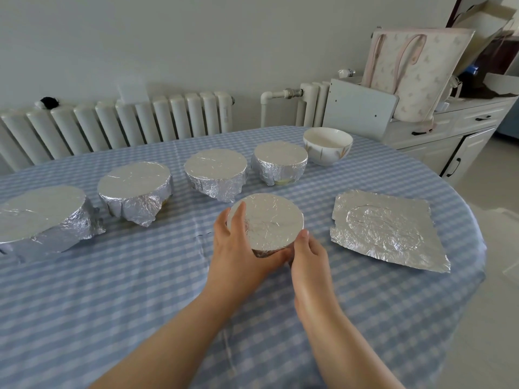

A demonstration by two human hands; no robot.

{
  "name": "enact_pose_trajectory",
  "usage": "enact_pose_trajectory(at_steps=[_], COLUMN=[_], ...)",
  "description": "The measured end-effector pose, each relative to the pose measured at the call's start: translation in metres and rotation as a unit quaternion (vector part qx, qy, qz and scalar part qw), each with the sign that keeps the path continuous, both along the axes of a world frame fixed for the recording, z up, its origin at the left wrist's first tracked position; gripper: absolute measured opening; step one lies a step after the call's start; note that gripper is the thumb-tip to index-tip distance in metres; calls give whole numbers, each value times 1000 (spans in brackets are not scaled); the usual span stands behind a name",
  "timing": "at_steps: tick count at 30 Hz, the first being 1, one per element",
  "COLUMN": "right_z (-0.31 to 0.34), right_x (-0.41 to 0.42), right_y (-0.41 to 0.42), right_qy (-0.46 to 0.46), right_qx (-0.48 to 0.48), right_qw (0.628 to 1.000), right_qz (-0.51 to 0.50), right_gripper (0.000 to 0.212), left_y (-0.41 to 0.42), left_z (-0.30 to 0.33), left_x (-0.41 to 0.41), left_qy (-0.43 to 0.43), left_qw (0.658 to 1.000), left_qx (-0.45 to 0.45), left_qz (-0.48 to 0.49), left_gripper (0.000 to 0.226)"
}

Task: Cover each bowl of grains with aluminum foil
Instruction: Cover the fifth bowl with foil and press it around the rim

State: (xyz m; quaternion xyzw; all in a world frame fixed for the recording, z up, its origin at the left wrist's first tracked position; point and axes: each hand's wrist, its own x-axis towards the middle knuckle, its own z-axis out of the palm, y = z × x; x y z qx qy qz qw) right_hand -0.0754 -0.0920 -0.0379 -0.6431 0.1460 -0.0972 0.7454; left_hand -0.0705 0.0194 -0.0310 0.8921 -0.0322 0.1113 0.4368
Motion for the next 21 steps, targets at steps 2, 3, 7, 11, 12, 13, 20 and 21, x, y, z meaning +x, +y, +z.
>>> enact_pose_trajectory(at_steps=[2, 3, 7, 11, 12, 13, 20, 21], right_z=[-3, -4, -8, -12, -17, -18, -5, -3], right_x=[-1, -3, -3, 6, 9, 10, 27, 31], right_y=[9, 12, 14, 18, 17, 15, -24, -28], right_qy=[-13, -15, 26, 47, 53, 55, 41, 51], right_qx=[10, 19, 53, 75, 82, 86, 4, -23], right_qw=[1000, 1000, 995, 992, 991, 991, 993, 991], right_qz=[7, 18, 76, 91, 88, 89, 115, 121], right_gripper=[32, 31, 58, 121, 124, 124, 58, 56], left_y=[-1, -2, -1, 1, 1, 2, 19, 20], left_z=[2, 2, 2, 3, 2, 2, 12, 13], left_x=[0, 0, 0, 0, 1, 0, -1, 0], left_qy=[8, 13, 21, 25, 28, 33, 28, 25], left_qw=[1000, 1000, 999, 998, 998, 997, 998, 996], left_qx=[-11, -20, -42, -47, -50, -53, -62, -83], left_qz=[-2, -3, -10, -23, -29, -37, -11, 4], left_gripper=[124, 124, 124, 123, 123, 124, 109, 107])
